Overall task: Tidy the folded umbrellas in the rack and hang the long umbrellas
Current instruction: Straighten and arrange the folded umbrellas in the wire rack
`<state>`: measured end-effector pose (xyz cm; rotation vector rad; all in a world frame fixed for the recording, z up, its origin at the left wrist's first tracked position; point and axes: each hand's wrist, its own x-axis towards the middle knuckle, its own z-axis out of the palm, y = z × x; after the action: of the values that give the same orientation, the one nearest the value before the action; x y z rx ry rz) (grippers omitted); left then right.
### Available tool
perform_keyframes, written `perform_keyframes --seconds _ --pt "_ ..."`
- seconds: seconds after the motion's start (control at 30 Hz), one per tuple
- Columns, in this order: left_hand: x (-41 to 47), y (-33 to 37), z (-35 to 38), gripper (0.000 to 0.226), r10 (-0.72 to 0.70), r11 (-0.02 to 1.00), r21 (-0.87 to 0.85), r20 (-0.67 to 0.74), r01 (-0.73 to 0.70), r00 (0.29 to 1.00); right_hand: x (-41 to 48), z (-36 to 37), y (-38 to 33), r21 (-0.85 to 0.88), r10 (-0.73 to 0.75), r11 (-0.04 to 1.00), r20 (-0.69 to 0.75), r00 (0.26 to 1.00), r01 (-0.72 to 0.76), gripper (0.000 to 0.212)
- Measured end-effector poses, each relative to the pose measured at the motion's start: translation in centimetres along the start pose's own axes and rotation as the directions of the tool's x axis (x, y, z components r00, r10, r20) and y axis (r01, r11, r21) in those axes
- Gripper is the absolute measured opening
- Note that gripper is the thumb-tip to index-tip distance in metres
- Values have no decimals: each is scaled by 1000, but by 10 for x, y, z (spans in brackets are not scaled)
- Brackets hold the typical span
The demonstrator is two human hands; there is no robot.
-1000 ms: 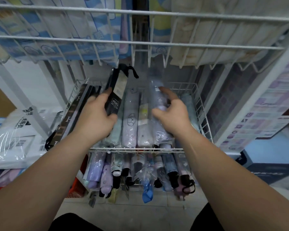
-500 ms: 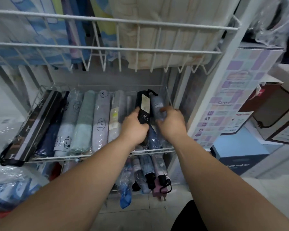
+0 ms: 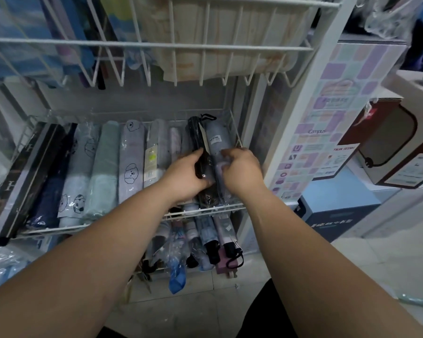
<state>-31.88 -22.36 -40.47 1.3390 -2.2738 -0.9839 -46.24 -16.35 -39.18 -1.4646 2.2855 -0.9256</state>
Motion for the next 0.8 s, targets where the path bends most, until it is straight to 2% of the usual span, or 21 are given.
perform_keyframes --seconds 0.1,0.2,0.43,0.6,0.67,0.73,0.8 --pt "1 -3 0 102 9 999 -51 -2 -9 1000 2 -5 -3 70 56 996 29 998 -58 41" --pt "4 -5 2 101 41 996 -80 9 -40 999 0 -7 -3 55 63 996 30 998 -65 42" --pt "5 -9 4 93 109 992 62 29 -110 994 -3 -4 -1 44 79 996 34 996 -80 43" --pt "-4 -5 -3 95 101 979 177 8 -101 995 -3 -2 -2 6 46 999 56 997 -46 43" --pt "-16 -5 -13 92 104 979 179 -22 -99 994 -6 0 -5 -15 -1 1000 -10 1000 1 44" --pt "-30 -9 -28 84 129 977 180 -78 -113 989 -11 4 -13 -38 -115 993 -148 982 111 43" --pt "-46 -17 -48 74 150 977 178 -173 -119 974 -15 12 -31 -36 -243 970 -218 945 241 38"
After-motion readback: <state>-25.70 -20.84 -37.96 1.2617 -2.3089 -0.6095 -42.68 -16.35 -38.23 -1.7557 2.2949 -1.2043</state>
